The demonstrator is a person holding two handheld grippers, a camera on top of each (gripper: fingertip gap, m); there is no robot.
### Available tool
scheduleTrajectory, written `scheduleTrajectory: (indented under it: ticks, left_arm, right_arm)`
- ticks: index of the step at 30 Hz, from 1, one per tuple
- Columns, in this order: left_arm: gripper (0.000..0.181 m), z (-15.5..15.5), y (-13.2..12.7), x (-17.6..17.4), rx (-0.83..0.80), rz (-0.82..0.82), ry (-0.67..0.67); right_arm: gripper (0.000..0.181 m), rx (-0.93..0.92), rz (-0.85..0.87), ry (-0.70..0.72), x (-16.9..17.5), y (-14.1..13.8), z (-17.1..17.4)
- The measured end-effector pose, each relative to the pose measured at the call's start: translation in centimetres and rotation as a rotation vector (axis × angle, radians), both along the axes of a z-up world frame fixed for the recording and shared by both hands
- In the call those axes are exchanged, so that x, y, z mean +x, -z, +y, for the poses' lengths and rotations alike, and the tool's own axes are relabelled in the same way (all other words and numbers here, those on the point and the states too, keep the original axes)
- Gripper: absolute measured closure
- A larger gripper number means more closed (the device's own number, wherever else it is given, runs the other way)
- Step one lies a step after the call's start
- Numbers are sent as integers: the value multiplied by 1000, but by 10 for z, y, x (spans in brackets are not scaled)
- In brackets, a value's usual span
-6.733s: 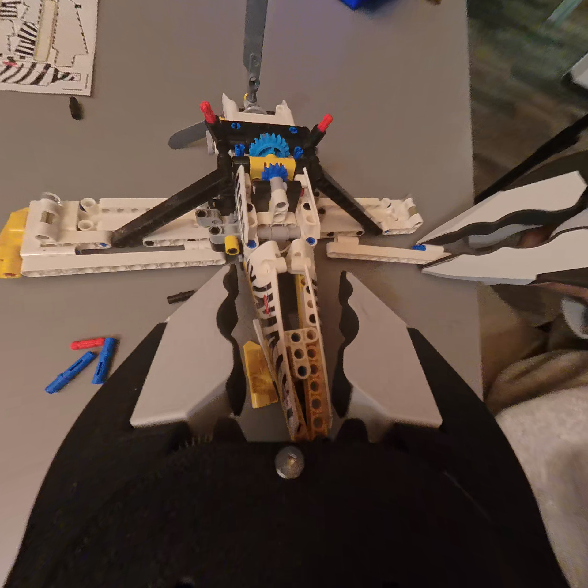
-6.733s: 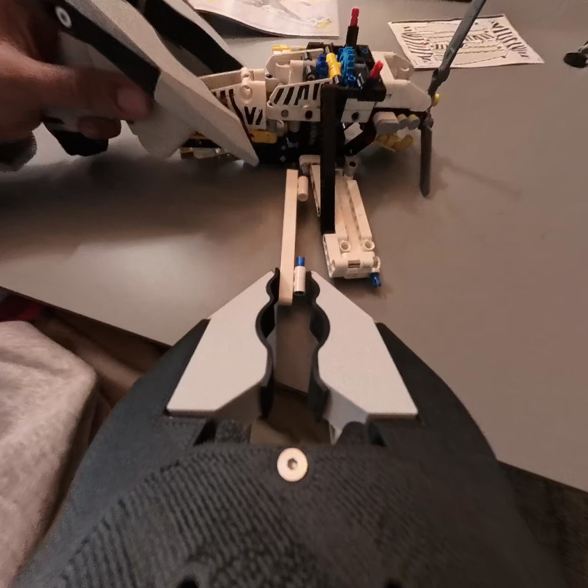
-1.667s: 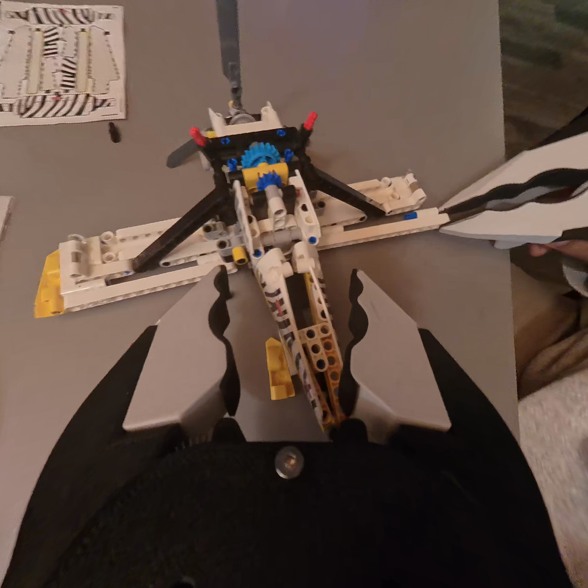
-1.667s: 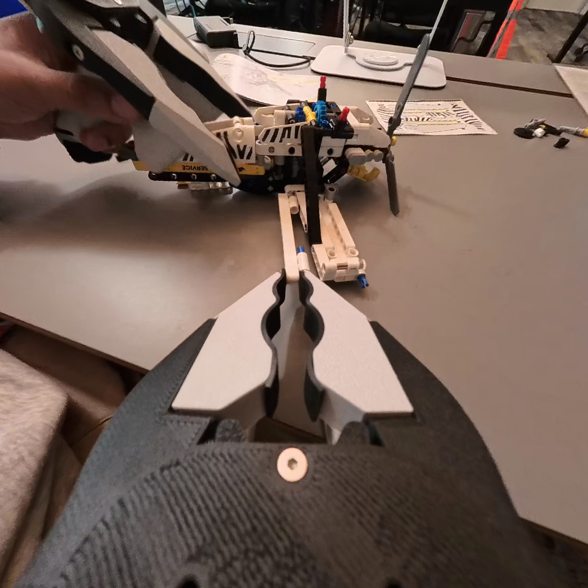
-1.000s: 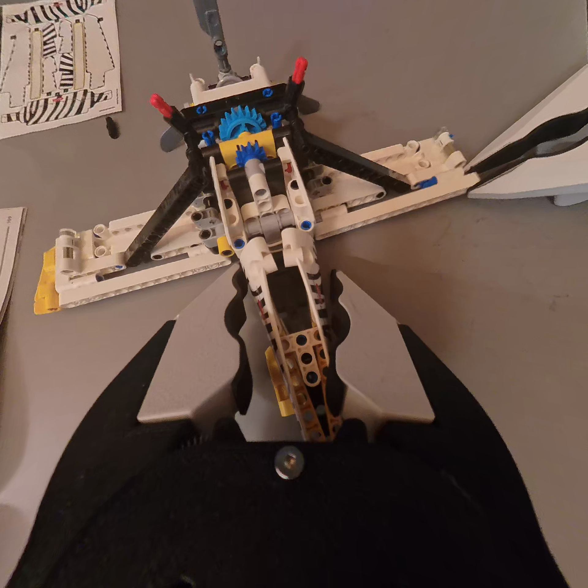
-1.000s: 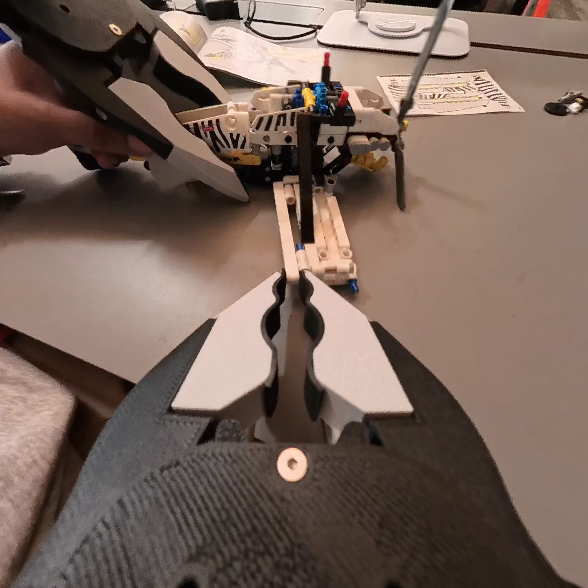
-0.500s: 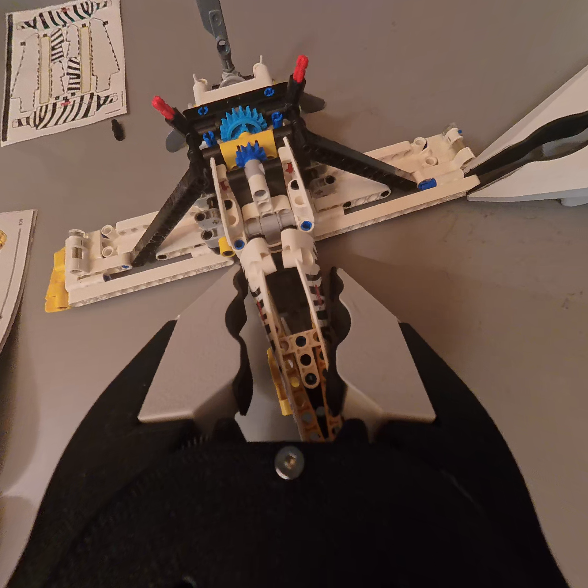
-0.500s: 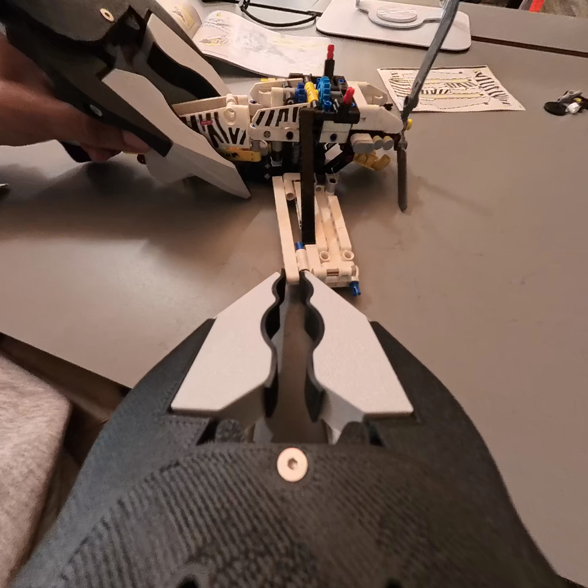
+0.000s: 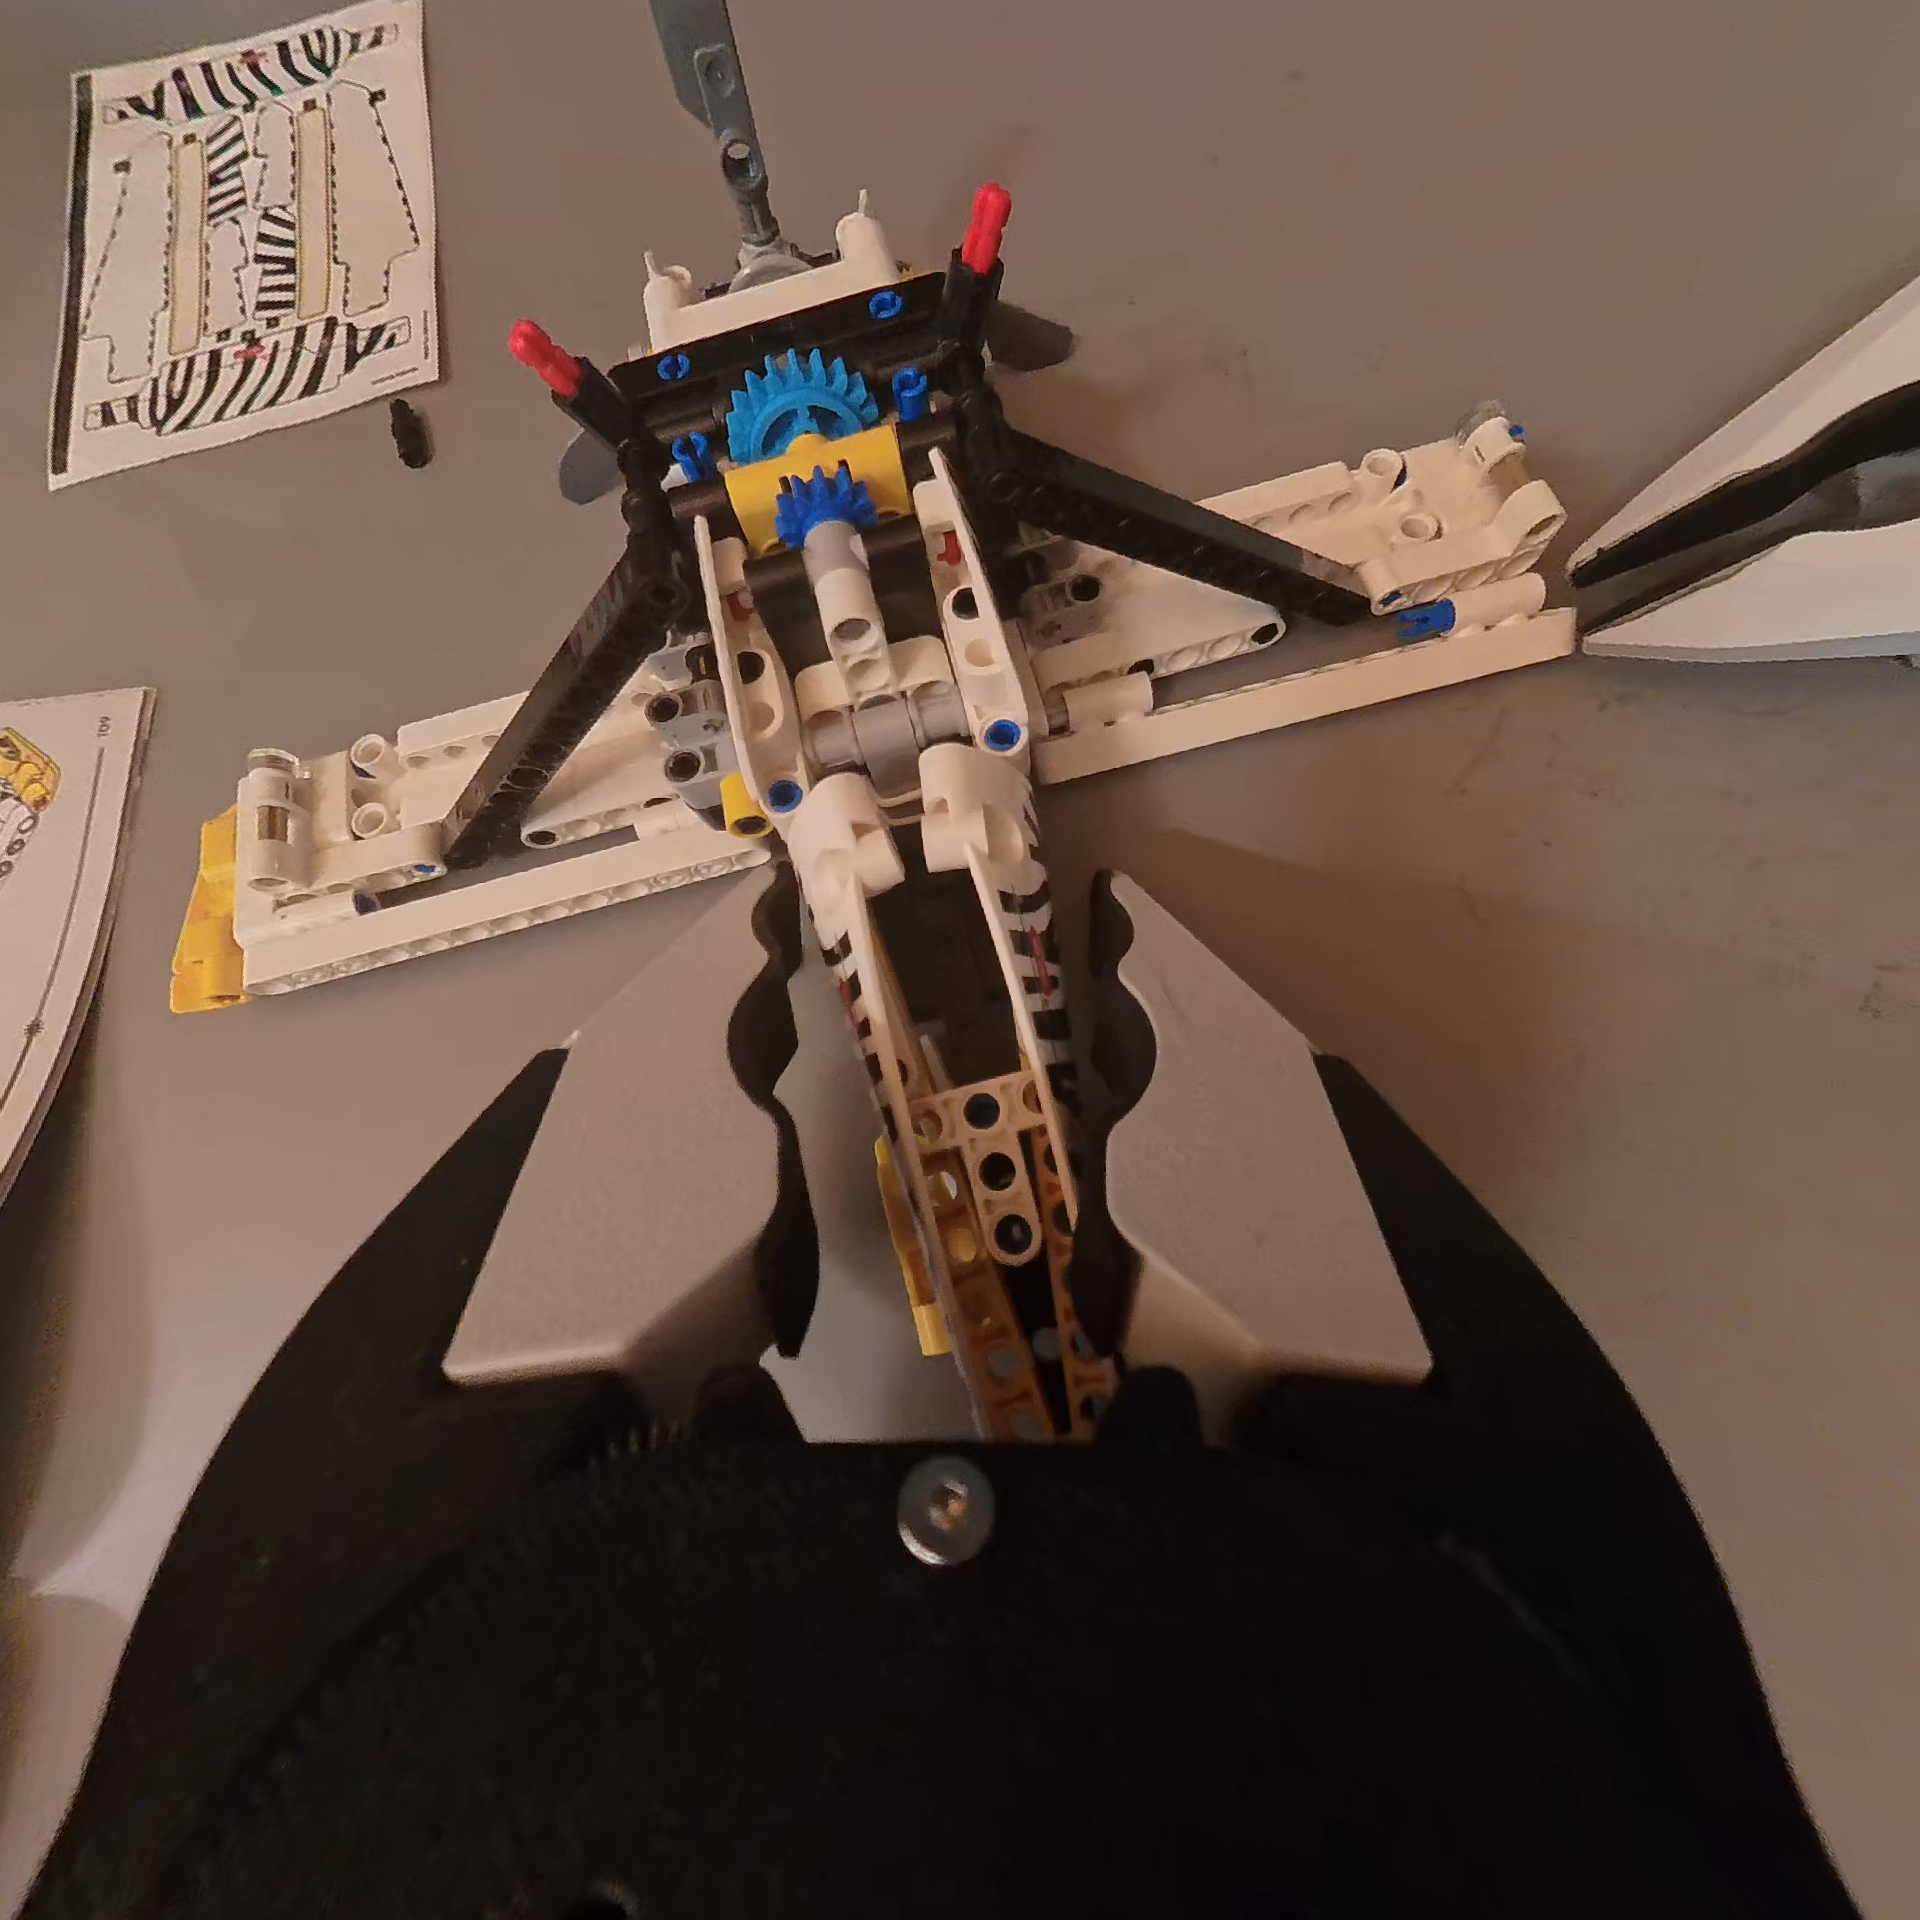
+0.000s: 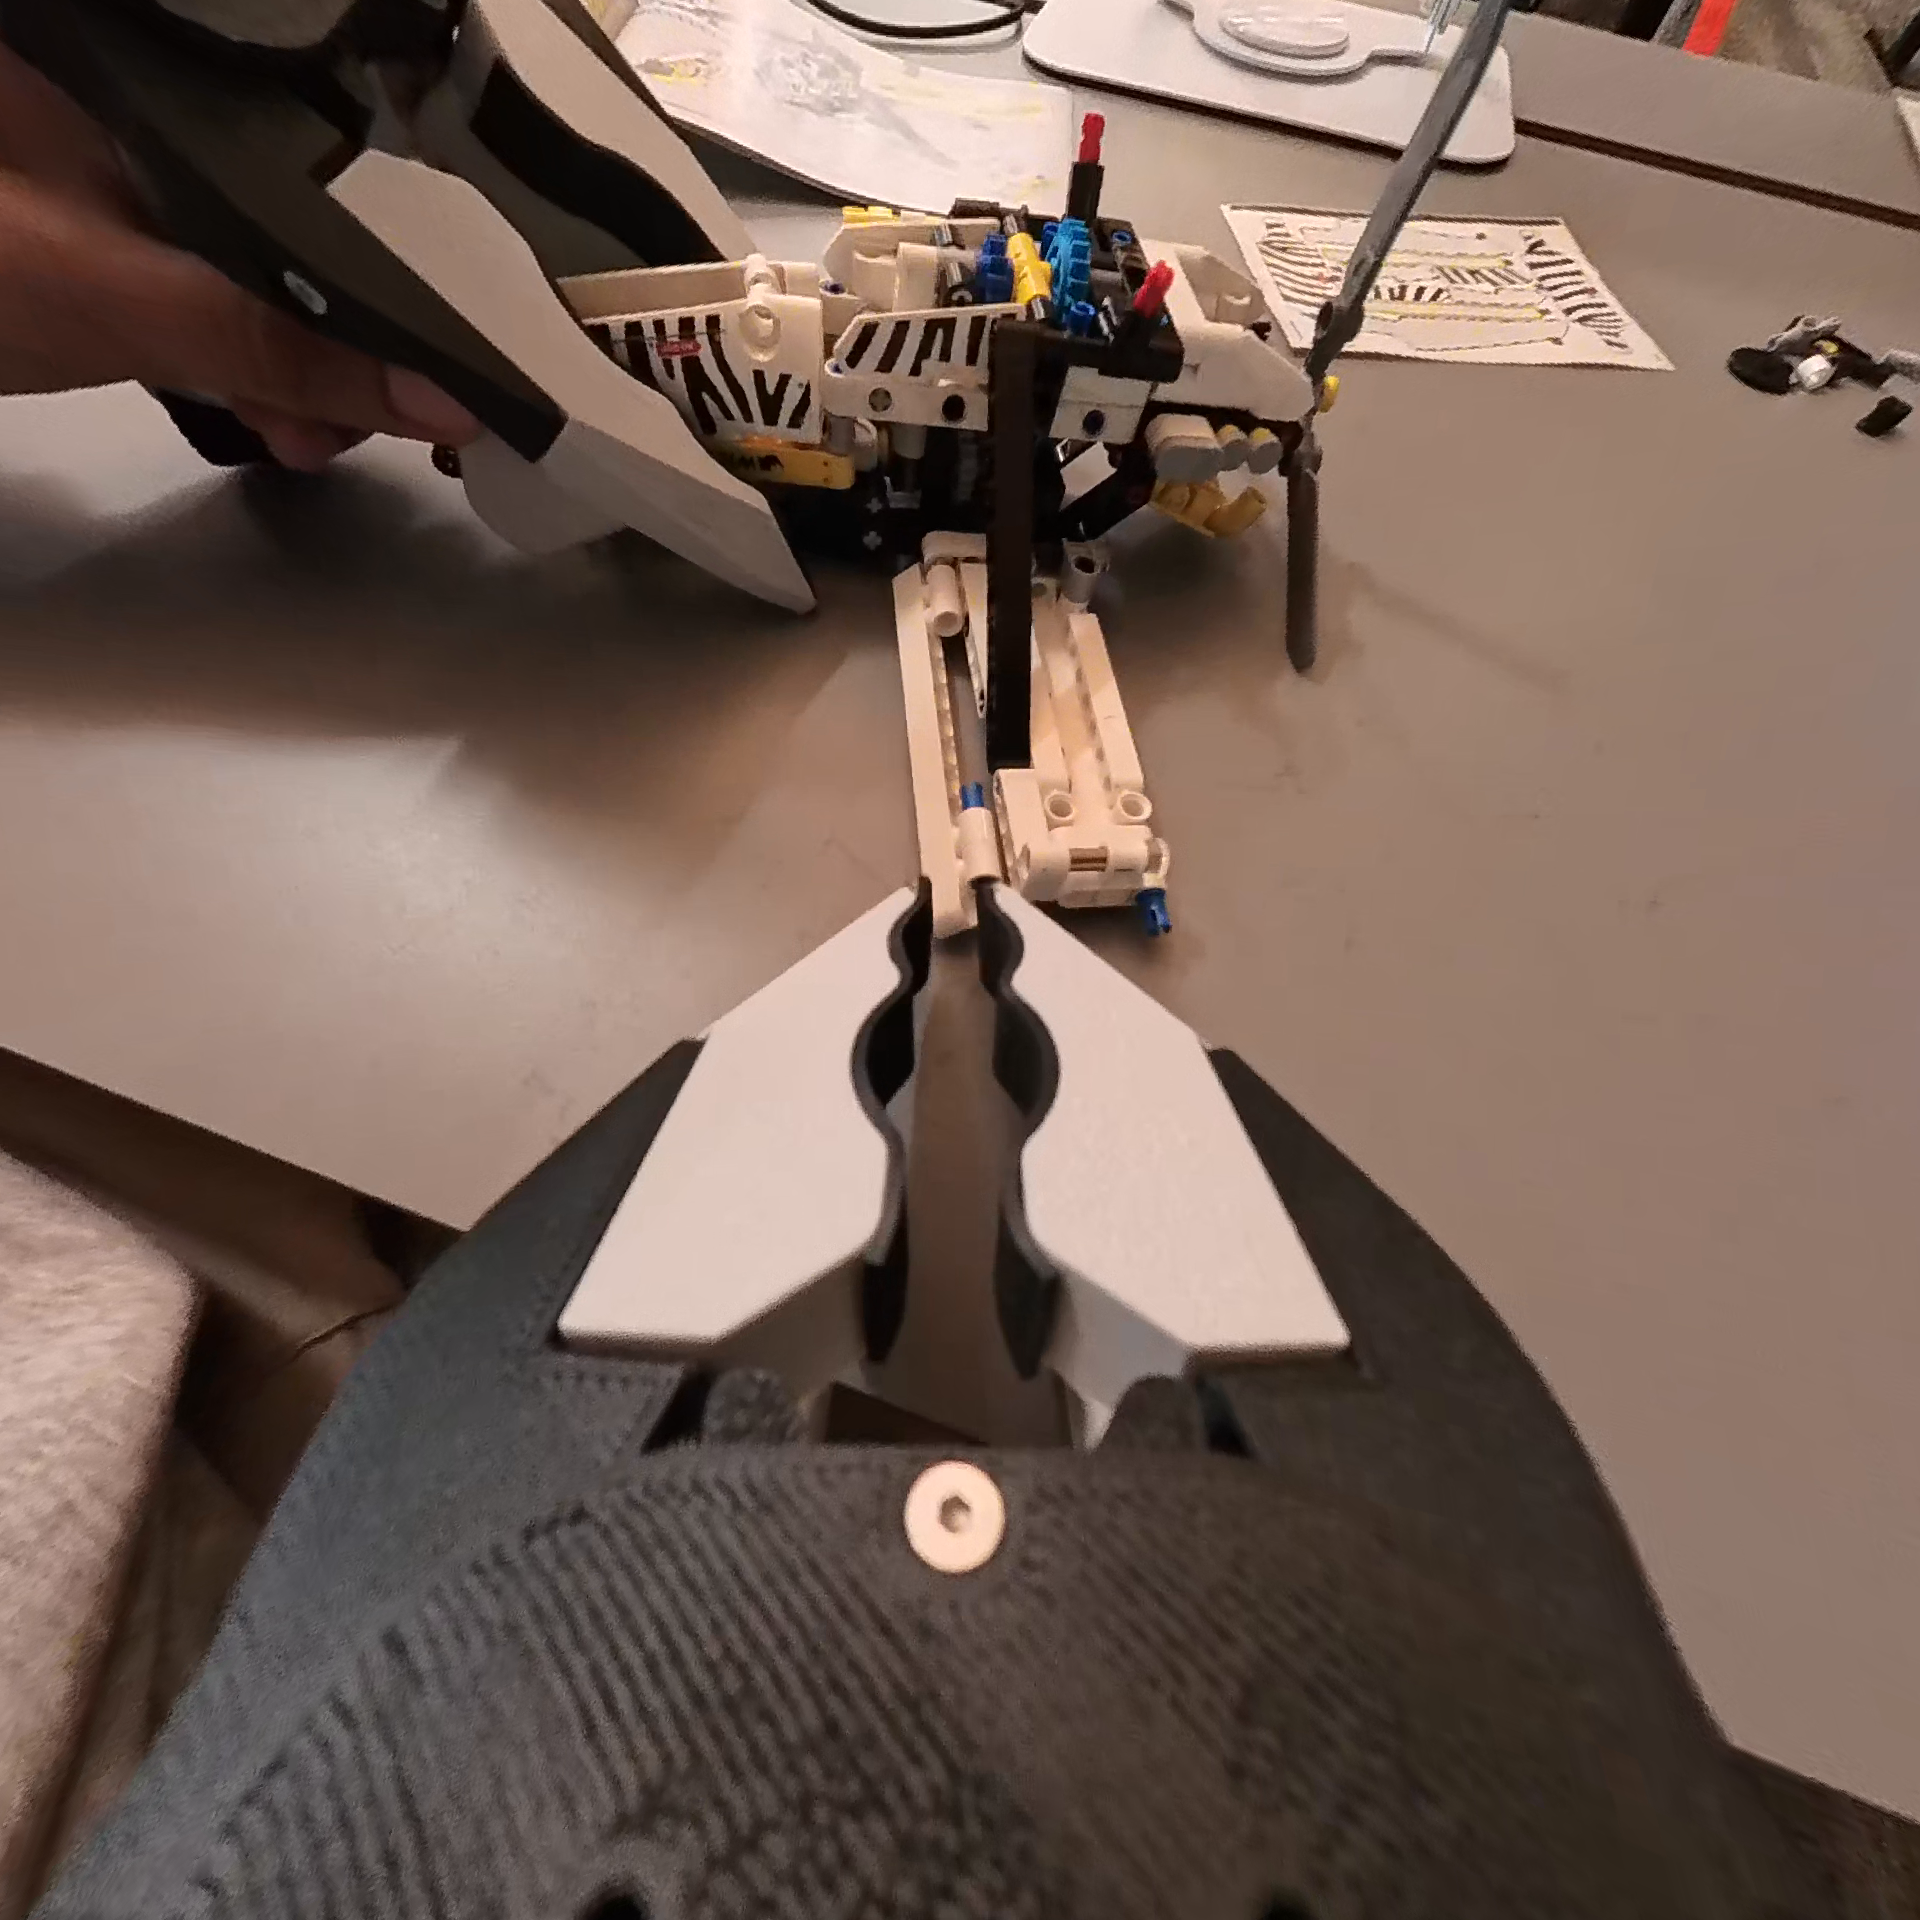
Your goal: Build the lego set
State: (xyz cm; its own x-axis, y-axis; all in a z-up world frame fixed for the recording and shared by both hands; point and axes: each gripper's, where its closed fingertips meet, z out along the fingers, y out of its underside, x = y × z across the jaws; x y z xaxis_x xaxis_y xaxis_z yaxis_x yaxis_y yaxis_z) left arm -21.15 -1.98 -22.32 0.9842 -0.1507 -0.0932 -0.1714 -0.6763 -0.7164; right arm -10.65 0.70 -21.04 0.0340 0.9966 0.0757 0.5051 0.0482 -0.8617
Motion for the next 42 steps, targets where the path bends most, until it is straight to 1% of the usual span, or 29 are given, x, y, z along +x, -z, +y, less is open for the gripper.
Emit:
scheduleTrajectory:
  ticks: [4, 7, 9, 13, 15, 22, 24, 28, 31, 33, 36, 38, 40, 42]
  left_arm:
    - [126, 0, 0, 0, 2, -6, 1]
    - [127, 0, 0, 0, 3, -11, 1]
    - [127, 1, 0, 1, 3, -12, 3]
    - [127, 1, 0, 0, 5, -8, 2]
    - [126, 1, 0, 0, 6, -5, 0]
    - [121, 0, 0, -2, 8, -3, -13]
    - [119, 0, 0, -3, 9, -6, -17]
    - [107, -2, -7, -5, 24, -1, -21]
    - [98, -5, -23, -5, 73, -15, -28]
    - [96, -6, -38, -2, 128, -39, -25]
    - [97, -9, -61, 16, 225, -136, 36]
    - [106, -13, -74, 46, 270, -264, 155]
    - [111, -21, -82, 78, 264, -398, 276]
    - [113, -26, -80, 99, 218, -470, 346]
  right_arm:
    - [171, 3, -9, 4, 1, 0, 1]
    - [163, -33, -28, 15, -1, 3, 3]
    - [161, -66, -50, 15, -1, 5, 4]
    - [167, -70, -85, 14, -2, 8, 4]
    - [173, -70, -90, 2, -2, 8, 2]
    - [173, -84, -86, -40, 4, 8, -6]
    - [173, -126, -62, -66, 8, 4, -9]
    - [173, -228, 48, -110, 15, -14, -14]
    - [174, -260, 128, -129, 19, -28, -13]
    - [174, -259, 166, -145, 22, -36, -13]
    - [174, -264, 212, -194, 24, -46, -19]
    - [175, -282, 245, -244, 25, -53, -26]
    - [175, -302, 272, -275, 26, -58, -30]
    - [175, -331, 290, -309, 27, -62, -33]
